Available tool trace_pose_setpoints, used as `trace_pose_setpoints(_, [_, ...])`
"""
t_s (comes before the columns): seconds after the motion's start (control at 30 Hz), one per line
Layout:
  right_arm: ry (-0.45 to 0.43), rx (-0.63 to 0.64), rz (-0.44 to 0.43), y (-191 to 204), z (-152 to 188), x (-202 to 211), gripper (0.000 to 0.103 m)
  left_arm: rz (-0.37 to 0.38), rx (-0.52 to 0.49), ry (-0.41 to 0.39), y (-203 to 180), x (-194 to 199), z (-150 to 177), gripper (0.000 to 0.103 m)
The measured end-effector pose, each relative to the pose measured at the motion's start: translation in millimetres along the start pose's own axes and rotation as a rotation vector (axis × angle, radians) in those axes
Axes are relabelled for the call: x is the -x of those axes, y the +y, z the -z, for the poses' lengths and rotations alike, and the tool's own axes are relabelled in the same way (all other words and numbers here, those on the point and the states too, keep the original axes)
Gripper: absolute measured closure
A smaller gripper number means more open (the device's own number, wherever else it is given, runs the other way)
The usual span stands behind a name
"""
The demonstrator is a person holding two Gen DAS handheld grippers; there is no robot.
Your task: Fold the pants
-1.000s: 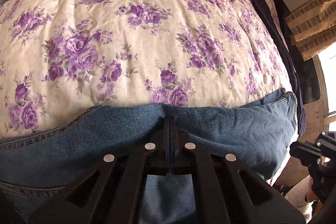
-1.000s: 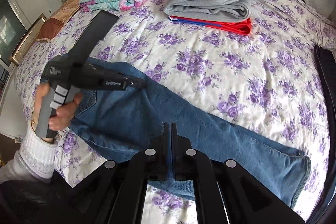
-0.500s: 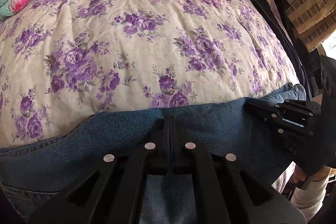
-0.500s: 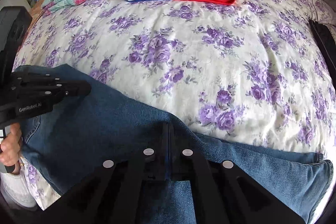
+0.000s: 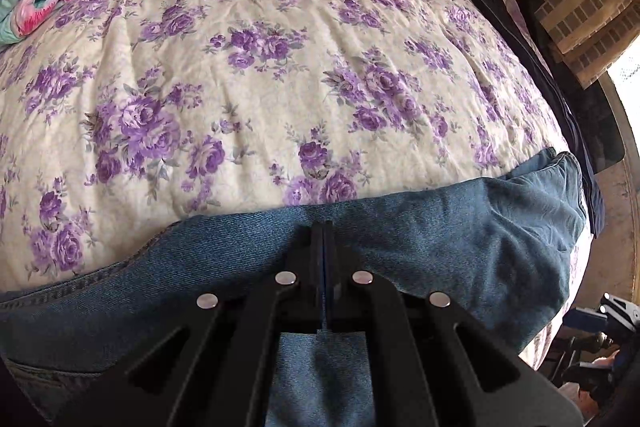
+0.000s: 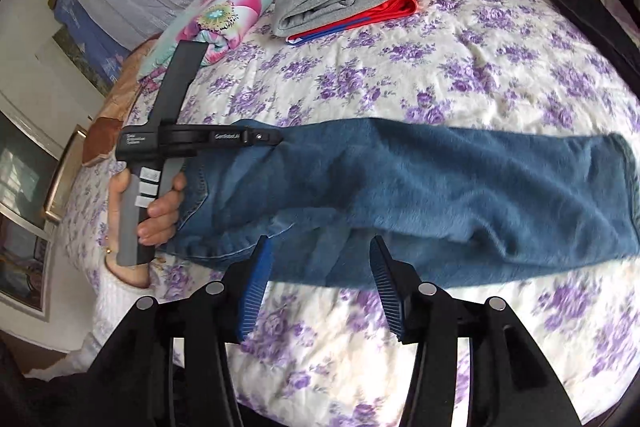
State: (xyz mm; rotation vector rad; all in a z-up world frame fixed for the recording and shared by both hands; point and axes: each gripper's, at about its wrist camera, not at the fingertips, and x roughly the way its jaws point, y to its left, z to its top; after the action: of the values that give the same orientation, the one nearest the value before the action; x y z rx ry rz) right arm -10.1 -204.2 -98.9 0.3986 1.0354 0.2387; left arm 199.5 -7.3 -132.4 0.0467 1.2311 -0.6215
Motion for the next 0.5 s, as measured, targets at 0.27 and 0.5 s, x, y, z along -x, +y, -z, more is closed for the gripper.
trace_pose_setpoints(0.27, [-0.119,-0.397,-0.192,-81.0,12.7,-10.1,0.048,0.034,-0.05,-0.014,2.8,1.2,4.6,0.101])
trace_pose_setpoints(0.5, [-0.252,-0.613,-0.124,-143.0,21.4,12.8,0.053,0.066,-0.042,-0.01,6.9,1.0,3.7,0.101])
